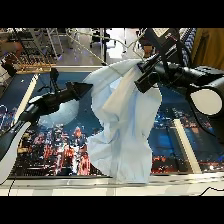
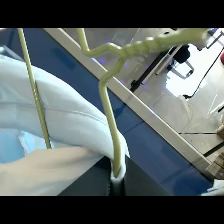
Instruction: Fold the clothes and pants, and hang the long-sleeved shirts on hangers.
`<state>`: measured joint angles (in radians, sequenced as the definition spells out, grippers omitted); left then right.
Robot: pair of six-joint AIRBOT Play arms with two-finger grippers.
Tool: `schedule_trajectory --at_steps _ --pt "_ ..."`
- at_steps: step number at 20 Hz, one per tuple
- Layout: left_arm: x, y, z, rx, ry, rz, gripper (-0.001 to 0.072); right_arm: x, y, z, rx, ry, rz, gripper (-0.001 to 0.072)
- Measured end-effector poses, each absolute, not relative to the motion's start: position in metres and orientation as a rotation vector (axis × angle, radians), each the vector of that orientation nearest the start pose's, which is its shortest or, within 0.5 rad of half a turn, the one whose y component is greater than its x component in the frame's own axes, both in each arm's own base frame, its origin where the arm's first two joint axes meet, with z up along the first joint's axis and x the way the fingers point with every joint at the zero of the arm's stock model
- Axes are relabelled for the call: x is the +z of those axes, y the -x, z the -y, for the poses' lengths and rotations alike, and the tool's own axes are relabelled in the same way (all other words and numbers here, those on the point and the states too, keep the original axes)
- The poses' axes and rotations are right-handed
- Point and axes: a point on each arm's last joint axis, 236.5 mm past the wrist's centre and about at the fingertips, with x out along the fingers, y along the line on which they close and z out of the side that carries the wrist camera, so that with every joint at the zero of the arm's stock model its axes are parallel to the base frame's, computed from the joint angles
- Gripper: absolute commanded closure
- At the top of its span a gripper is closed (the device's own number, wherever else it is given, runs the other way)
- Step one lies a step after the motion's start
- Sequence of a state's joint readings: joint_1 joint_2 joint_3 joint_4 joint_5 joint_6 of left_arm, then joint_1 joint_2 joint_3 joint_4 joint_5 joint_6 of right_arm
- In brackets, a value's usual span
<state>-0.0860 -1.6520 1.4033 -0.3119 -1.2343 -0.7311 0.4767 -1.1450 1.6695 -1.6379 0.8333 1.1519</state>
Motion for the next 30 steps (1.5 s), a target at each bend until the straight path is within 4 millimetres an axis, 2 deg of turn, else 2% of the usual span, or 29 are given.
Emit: schedule_trajectory --at_steps 1,2,3,4,6,7,9,13,15,16,18,22,25,30 --pt "0.219 -0.472 0.257 -1.240 1.037 -0.507 0.0558 0.344 -0.421 -0.205 0.489 0.528 -0.194 0.0687" --pt "0.220 -0.468 0.261 -1.259 1.026 -0.501 0.0204 0.342 -0.421 -0.207 0.496 0.517 -0.196 0.0687" --pt "0.221 -0.464 0.265 -1.277 1.012 -0.497 0.0123 0.340 -0.422 -0.209 0.501 0.513 -0.200 0.0687" --pt "0.221 -0.461 0.268 -1.290 1.004 -0.494 0.0122 0.339 -0.423 -0.210 0.503 0.510 -0.202 0.0687" --pt "0.223 -0.452 0.274 -1.329 0.987 -0.492 0.0201 0.338 -0.424 -0.212 0.507 0.501 -0.202 0.0687" --pt "0.225 -0.446 0.277 -1.353 0.975 -0.498 0.0218 0.337 -0.425 -0.212 0.508 0.501 -0.205 0.0687" --pt "0.223 -0.432 0.282 -1.380 0.925 -0.541 0.0218 0.336 -0.426 -0.213 0.510 0.499 -0.204 0.0686" --pt "0.207 -0.406 0.294 -1.347 0.819 -0.720 0.0216 0.337 -0.427 -0.211 0.502 0.513 -0.199 0.0687" --pt "0.197 -0.401 0.303 -1.306 0.813 -0.800 0.0173 0.341 -0.428 -0.213 0.503 0.539 -0.172 0.0686" --pt "0.193 -0.401 0.309 -1.287 0.820 -0.827 0.0141 0.345 -0.429 -0.214 0.504 0.546 -0.153 0.0686" --pt "0.185 -0.406 0.322 -1.237 0.850 -0.853 0.0130 0.349 -0.428 -0.219 0.518 0.548 -0.129 0.0686" --pt "0.192 -0.428 0.346 -1.143 0.960 -0.793 0.0130 0.346 -0.423 -0.226 0.554 0.548 -0.132 0.0686" --pt "0.202 -0.447 0.348 -1.076 1.056 -0.737 0.0130 0.343 -0.419 -0.231 0.587 0.549 -0.142 0.0686" --pt "0.222 -0.451 0.336 -1.112 1.156 -0.707 0.0129 0.342 -0.415 -0.233 0.605 0.564 -0.140 0.0687"
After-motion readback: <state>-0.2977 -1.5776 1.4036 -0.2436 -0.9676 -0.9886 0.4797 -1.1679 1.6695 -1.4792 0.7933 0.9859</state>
